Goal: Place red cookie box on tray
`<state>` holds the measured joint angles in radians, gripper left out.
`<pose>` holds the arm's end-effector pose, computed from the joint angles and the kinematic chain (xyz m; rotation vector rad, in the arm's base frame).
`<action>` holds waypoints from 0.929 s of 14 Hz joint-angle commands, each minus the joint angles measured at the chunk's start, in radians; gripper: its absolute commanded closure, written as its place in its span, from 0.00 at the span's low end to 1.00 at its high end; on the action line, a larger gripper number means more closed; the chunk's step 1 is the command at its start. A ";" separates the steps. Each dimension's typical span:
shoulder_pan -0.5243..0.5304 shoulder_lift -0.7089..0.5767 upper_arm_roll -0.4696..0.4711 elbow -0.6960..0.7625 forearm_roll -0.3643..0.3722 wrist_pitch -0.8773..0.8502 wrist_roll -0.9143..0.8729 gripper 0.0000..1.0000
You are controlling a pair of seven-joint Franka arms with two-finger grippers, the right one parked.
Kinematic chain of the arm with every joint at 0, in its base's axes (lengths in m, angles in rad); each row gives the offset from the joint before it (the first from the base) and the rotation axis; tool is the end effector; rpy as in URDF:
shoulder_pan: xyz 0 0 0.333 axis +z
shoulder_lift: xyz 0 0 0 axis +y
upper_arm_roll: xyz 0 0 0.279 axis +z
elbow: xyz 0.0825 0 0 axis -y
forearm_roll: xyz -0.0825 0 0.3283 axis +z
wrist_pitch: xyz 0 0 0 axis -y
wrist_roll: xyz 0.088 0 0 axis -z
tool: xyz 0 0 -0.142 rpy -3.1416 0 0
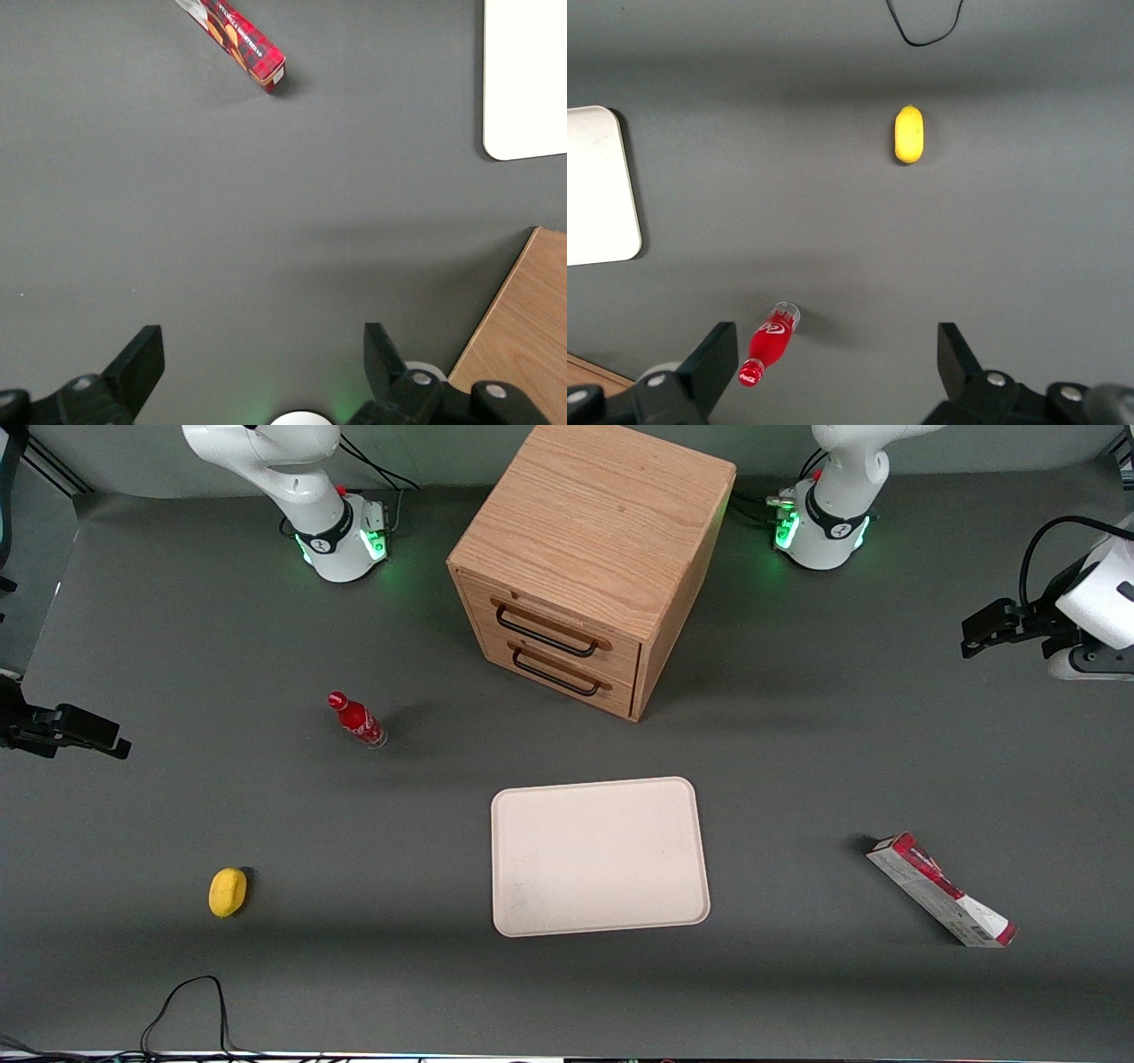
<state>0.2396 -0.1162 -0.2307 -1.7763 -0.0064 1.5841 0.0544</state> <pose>0.4615 -0.0011 0.5228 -3.1209 0.0665 0.1244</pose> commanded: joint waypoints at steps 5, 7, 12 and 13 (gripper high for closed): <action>0.004 0.010 0.007 -0.014 -0.010 0.062 0.042 0.00; 0.009 0.035 0.008 -0.015 -0.009 0.065 0.042 0.00; 0.007 0.257 0.008 0.231 -0.006 0.065 -0.080 0.00; 0.006 0.310 0.010 0.285 -0.003 0.068 -0.103 0.00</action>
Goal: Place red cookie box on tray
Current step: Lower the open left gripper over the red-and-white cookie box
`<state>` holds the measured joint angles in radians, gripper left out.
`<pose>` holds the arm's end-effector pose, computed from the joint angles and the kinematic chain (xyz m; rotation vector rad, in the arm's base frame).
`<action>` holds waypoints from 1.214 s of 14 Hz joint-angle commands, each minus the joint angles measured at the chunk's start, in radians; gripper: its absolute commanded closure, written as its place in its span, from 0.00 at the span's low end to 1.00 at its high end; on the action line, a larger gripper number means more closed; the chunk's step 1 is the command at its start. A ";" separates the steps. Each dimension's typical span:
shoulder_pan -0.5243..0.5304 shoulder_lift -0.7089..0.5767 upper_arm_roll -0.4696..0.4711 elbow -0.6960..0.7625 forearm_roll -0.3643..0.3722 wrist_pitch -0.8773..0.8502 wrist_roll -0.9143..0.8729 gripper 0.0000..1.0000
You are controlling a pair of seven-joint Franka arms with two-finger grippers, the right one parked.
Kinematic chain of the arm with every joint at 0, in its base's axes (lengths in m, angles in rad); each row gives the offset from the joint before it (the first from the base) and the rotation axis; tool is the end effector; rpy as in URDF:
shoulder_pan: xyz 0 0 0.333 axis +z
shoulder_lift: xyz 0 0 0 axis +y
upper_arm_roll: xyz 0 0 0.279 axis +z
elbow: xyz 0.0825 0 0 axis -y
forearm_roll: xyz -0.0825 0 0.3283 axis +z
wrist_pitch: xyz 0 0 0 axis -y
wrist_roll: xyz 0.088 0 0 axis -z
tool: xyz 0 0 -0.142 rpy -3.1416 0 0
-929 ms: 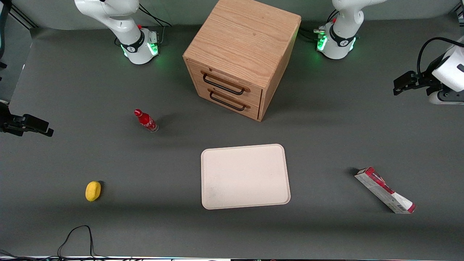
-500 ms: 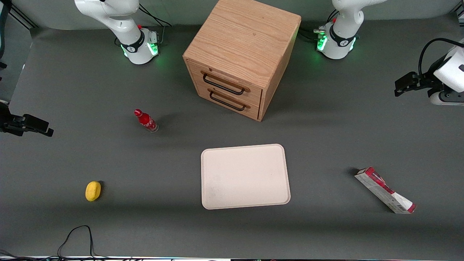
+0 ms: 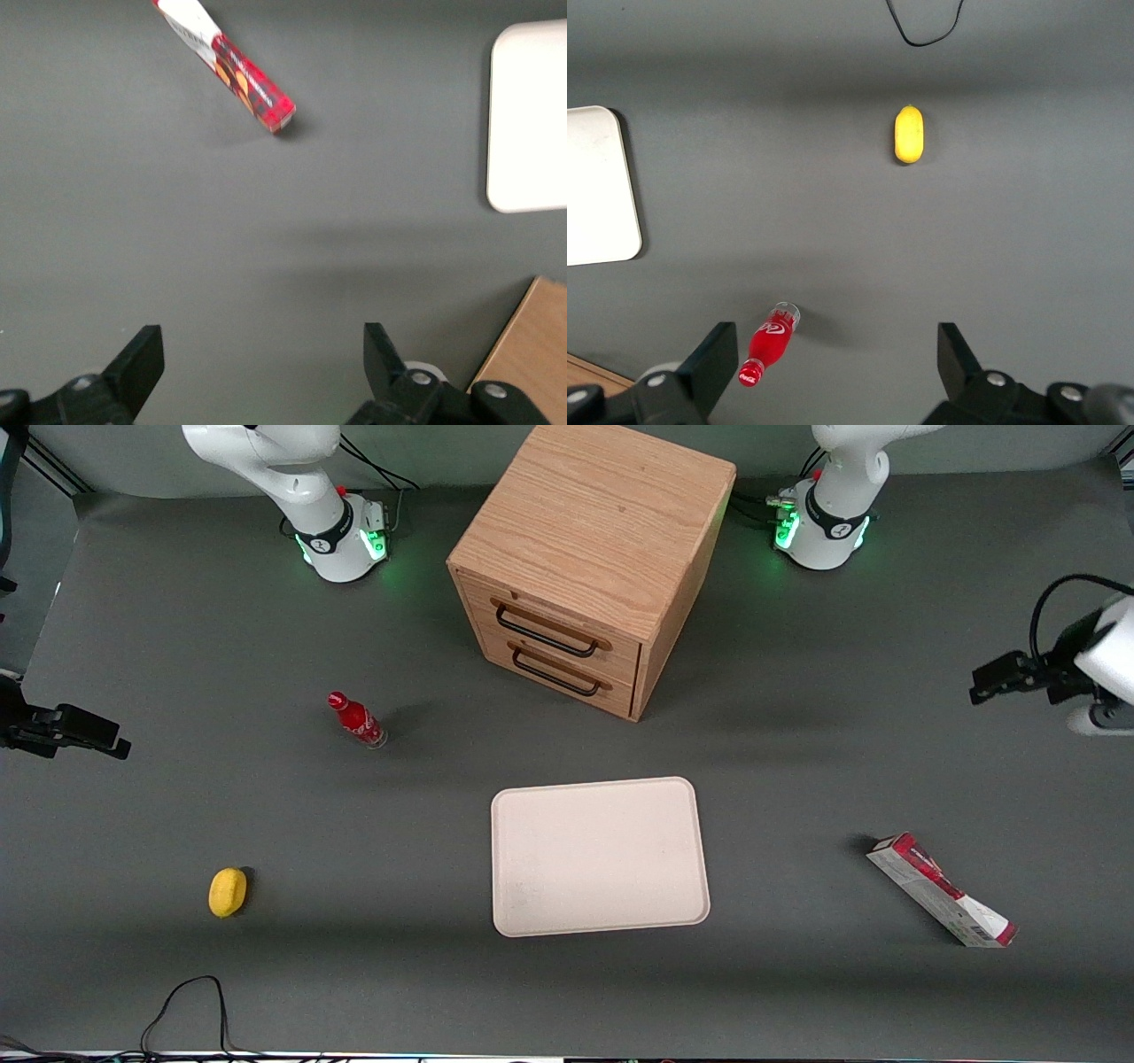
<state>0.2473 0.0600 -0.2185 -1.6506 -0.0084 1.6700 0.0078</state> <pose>0.5174 0.0161 0.4978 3.1188 0.0345 -0.0605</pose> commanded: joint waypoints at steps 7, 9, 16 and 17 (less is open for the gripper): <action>-0.169 0.555 0.229 0.535 -0.004 0.060 -0.322 0.01; -0.189 0.630 0.269 0.537 -0.010 0.156 -0.353 0.01; -0.230 0.826 0.321 0.520 -0.013 0.467 -0.505 0.01; -0.230 0.840 0.321 0.499 -0.012 0.473 -0.503 0.01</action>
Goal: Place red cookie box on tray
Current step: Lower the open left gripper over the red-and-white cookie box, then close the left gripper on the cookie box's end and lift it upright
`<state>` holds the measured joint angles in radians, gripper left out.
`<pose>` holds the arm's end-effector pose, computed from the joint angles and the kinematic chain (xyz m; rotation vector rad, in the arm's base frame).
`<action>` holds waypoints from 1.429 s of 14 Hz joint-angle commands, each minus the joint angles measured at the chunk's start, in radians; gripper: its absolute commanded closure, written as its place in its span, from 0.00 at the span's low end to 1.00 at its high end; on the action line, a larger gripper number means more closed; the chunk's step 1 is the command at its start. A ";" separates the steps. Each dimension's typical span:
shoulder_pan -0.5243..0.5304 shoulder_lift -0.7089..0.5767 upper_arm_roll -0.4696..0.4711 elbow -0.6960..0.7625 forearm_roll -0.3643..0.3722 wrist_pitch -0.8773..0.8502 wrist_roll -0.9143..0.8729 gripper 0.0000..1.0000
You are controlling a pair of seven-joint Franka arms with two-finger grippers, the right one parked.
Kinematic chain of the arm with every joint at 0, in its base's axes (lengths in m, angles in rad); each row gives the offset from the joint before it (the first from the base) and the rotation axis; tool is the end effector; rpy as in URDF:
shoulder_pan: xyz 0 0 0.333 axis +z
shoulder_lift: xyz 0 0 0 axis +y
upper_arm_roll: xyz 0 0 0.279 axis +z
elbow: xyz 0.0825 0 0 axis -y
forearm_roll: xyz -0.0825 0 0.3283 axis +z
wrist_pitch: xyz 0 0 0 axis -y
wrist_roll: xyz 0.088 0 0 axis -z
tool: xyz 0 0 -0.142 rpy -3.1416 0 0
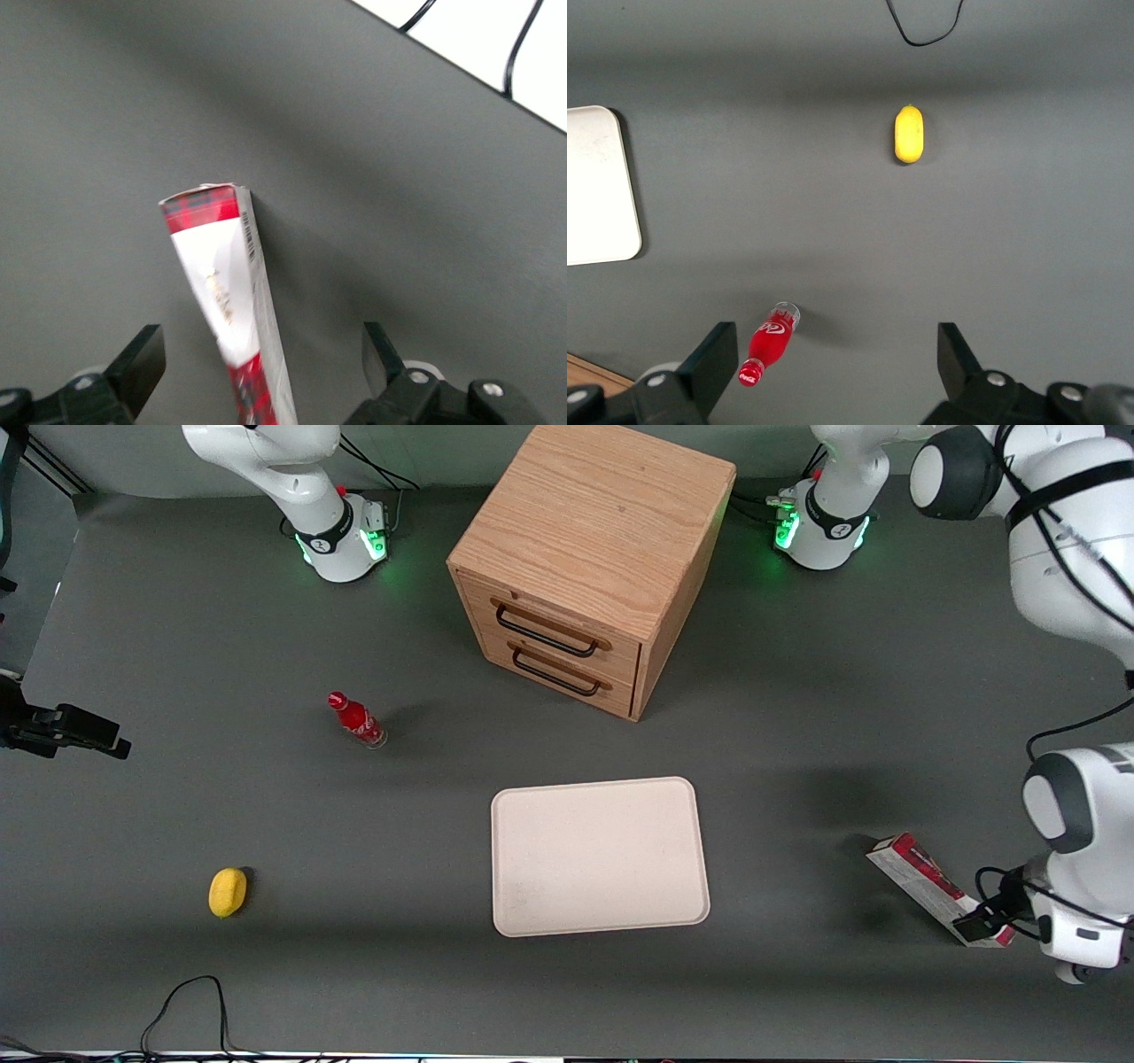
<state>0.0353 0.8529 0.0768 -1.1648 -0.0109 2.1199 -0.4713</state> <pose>0.6954 0.0635 0.2557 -2.9886 -0.8584 -0.1729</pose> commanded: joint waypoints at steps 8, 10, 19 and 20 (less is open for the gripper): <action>-0.018 0.054 0.023 -0.036 -0.011 -0.020 -0.038 1.00; -0.018 0.051 0.020 -0.027 -0.011 -0.034 -0.038 1.00; -0.084 -0.233 -0.015 -0.041 -0.006 -0.227 0.233 1.00; -0.100 -0.262 -0.031 -0.039 -0.007 -0.259 0.235 1.00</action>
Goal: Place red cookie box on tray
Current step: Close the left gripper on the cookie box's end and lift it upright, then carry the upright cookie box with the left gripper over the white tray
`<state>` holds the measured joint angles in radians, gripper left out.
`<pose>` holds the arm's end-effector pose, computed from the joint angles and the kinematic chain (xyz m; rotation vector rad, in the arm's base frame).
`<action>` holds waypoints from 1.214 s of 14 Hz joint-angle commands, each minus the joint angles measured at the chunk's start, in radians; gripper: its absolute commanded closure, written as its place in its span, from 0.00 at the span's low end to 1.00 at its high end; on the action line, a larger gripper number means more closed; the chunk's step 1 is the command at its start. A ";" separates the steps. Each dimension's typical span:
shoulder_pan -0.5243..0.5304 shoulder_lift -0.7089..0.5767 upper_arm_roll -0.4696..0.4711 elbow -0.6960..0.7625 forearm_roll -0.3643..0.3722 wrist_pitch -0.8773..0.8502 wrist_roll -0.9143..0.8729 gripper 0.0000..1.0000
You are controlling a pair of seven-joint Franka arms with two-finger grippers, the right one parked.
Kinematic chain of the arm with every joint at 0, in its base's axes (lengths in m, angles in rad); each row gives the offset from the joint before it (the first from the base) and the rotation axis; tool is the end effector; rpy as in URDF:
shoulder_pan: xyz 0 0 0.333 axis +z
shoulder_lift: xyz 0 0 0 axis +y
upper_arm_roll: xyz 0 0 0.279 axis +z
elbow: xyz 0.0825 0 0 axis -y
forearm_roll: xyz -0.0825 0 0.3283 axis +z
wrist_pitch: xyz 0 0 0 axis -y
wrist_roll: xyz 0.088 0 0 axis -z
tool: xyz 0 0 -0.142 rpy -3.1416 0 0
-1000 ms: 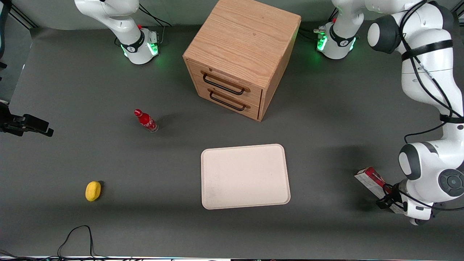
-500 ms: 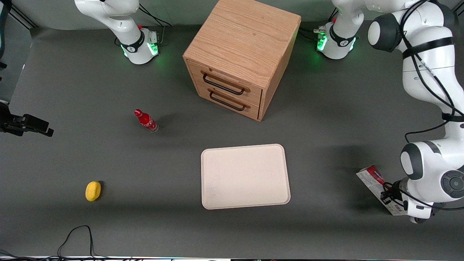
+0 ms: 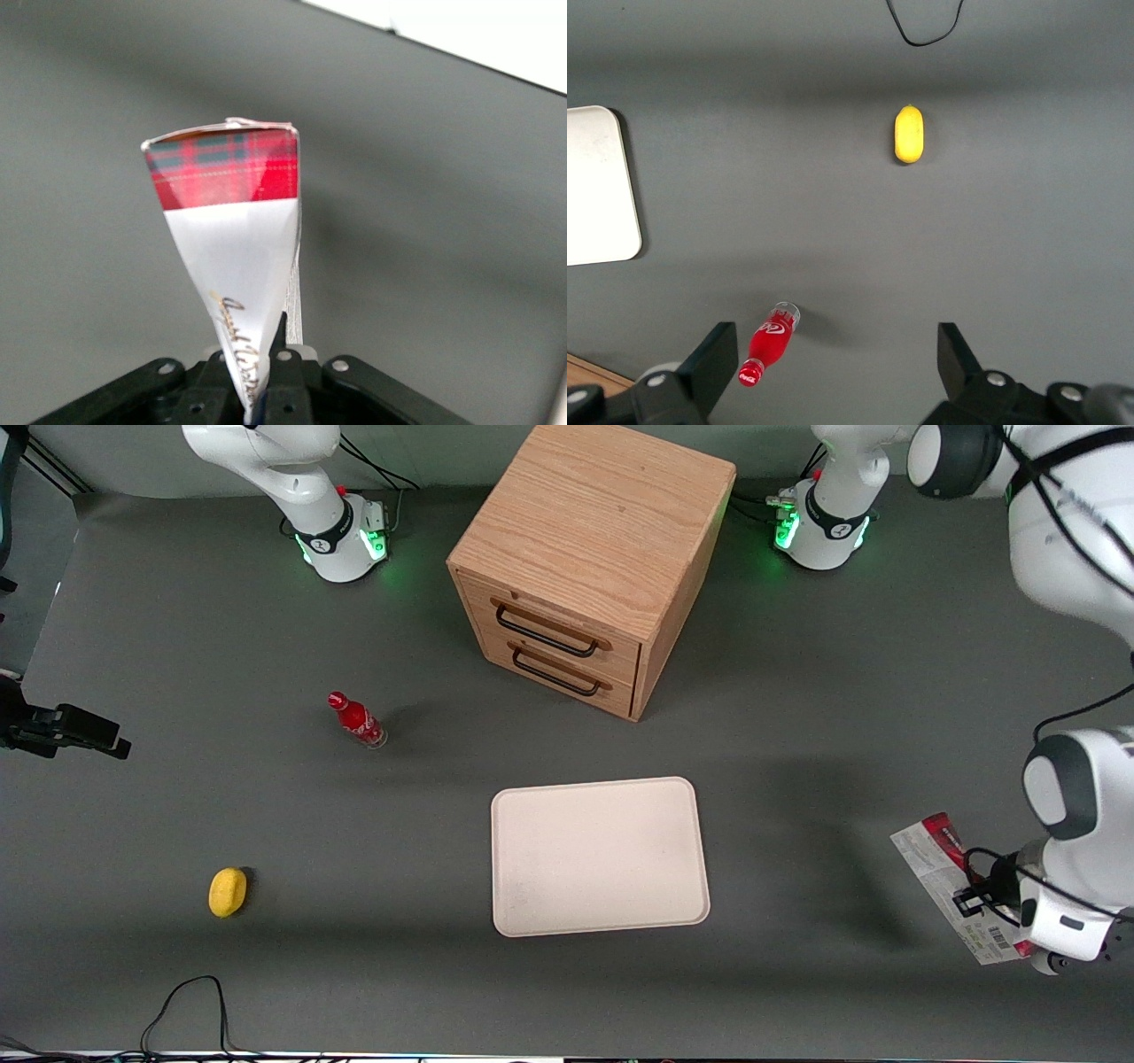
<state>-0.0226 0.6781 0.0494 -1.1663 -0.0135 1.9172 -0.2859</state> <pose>0.6757 0.0087 0.3544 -3.0950 -0.4753 -0.1178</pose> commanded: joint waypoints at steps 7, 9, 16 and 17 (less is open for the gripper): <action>-0.166 -0.126 -0.207 -0.010 0.001 -0.112 0.033 1.00; -0.235 -0.083 -0.226 -0.013 0.003 -0.052 0.022 1.00; -0.356 0.141 -0.204 -0.019 0.121 0.170 -0.189 1.00; -0.364 0.162 -0.186 -0.021 0.122 0.187 -0.191 1.00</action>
<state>-0.3643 0.8026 -0.1740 -1.2024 0.0858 2.0747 -0.4369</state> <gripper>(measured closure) 0.925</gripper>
